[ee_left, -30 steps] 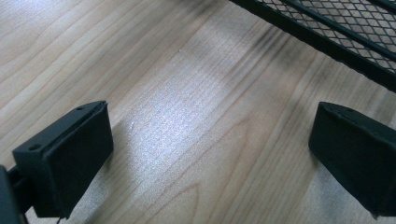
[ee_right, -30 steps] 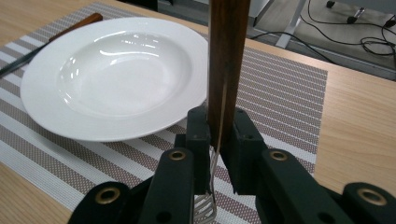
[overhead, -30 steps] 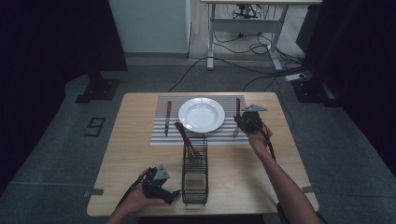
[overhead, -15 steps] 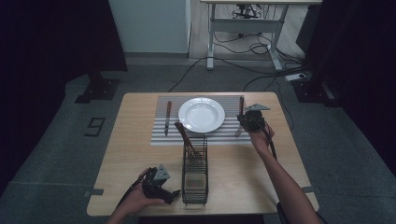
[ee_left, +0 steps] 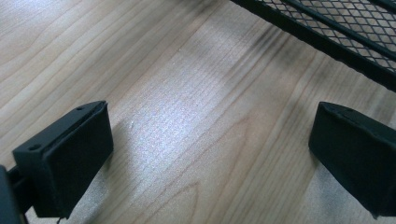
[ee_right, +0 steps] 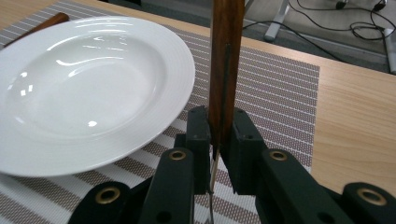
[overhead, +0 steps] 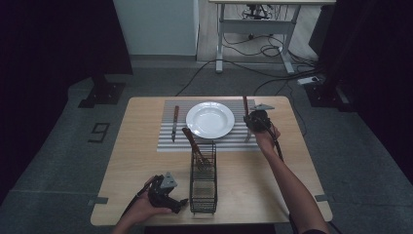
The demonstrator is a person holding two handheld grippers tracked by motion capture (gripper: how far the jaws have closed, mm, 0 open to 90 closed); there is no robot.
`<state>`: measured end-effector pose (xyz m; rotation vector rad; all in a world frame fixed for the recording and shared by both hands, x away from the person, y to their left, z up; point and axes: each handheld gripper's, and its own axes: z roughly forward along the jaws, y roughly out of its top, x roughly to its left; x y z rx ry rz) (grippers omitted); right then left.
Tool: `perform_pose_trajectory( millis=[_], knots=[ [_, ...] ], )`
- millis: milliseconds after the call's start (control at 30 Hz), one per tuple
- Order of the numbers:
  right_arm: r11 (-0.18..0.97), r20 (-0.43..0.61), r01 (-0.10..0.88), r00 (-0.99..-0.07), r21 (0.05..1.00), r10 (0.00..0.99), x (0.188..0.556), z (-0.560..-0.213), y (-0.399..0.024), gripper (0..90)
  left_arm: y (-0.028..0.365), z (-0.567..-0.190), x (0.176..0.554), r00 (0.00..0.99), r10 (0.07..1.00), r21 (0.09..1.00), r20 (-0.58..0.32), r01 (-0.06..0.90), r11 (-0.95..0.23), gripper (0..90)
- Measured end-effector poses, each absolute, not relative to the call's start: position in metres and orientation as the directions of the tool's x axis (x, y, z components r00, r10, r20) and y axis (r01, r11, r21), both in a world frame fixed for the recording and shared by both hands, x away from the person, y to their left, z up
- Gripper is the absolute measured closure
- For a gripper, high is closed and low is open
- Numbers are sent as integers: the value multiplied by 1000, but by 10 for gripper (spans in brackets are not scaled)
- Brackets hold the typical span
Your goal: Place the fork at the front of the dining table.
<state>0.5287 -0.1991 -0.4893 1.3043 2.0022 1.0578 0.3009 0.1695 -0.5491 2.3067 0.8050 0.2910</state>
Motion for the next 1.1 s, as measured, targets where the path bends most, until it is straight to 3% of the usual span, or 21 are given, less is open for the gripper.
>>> perform_pose_trajectory(
  millis=[1100],
  knots=[
    [74,116,605,-269,793,956,573,-537,-206,804,170,-549,300,783,622,659,-8,472,-586,0]
  ],
)
